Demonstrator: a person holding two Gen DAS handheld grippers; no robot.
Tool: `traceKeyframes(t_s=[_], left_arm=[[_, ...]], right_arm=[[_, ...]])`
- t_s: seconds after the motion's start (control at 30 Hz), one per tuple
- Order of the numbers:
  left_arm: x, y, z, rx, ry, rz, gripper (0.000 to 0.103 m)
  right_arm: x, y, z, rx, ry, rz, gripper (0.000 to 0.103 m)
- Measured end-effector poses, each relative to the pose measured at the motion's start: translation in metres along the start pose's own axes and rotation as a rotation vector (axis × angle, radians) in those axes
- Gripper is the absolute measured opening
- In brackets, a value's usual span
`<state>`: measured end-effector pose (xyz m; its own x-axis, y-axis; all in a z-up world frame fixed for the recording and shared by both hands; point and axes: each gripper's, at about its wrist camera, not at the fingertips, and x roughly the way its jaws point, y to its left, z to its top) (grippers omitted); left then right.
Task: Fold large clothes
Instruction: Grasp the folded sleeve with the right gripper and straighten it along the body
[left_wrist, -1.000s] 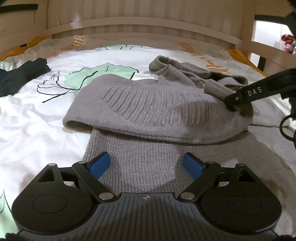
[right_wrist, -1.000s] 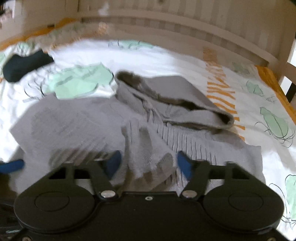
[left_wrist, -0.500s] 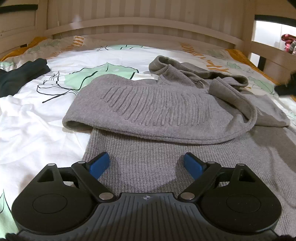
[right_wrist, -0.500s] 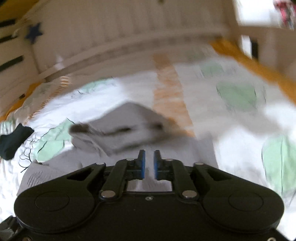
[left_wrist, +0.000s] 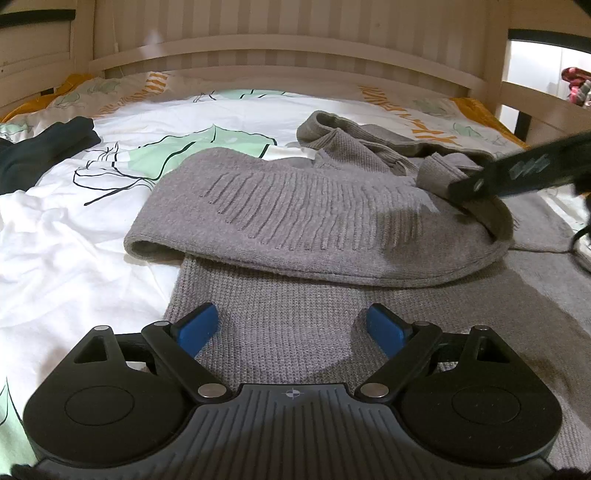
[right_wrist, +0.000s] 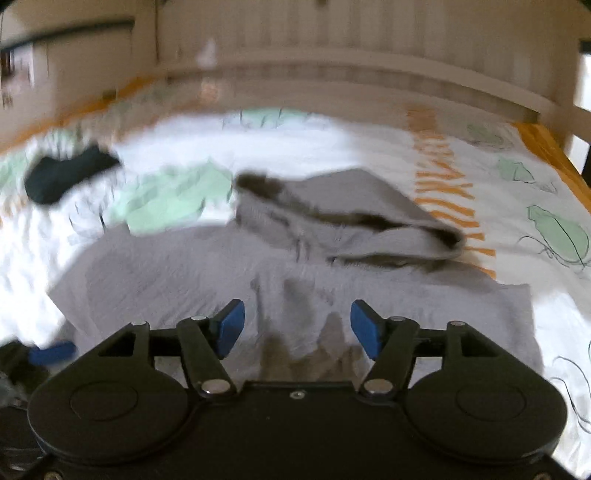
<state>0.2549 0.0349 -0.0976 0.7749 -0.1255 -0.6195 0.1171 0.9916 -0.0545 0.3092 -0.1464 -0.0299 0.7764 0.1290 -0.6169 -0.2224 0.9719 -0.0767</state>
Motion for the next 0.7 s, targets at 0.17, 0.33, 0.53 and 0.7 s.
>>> traceKeyframes(t_s=[0.17, 0.33, 0.53, 0.7], left_arm=[[0.000, 0.000, 0.000, 0.000, 0.000, -0.001, 0.089], [0.000, 0.000, 0.000, 0.000, 0.001, -0.001, 0.089], [0.000, 0.000, 0.001, 0.000, 0.001, -0.001, 0.089], [0.001, 0.000, 0.001, 0.000, 0.002, -0.001, 0.089]], right_arm=[[-0.002, -0.003, 0.006, 0.011, -0.012, 0.024, 0.012], [-0.054, -0.068, 0.003, 0.247, -0.231, 0.058, 0.012], [-0.027, -0.124, -0.050, 0.392, -0.006, -0.022, 0.026], [-0.031, -0.140, -0.065, 0.485, -0.020, 0.017, 0.059]])
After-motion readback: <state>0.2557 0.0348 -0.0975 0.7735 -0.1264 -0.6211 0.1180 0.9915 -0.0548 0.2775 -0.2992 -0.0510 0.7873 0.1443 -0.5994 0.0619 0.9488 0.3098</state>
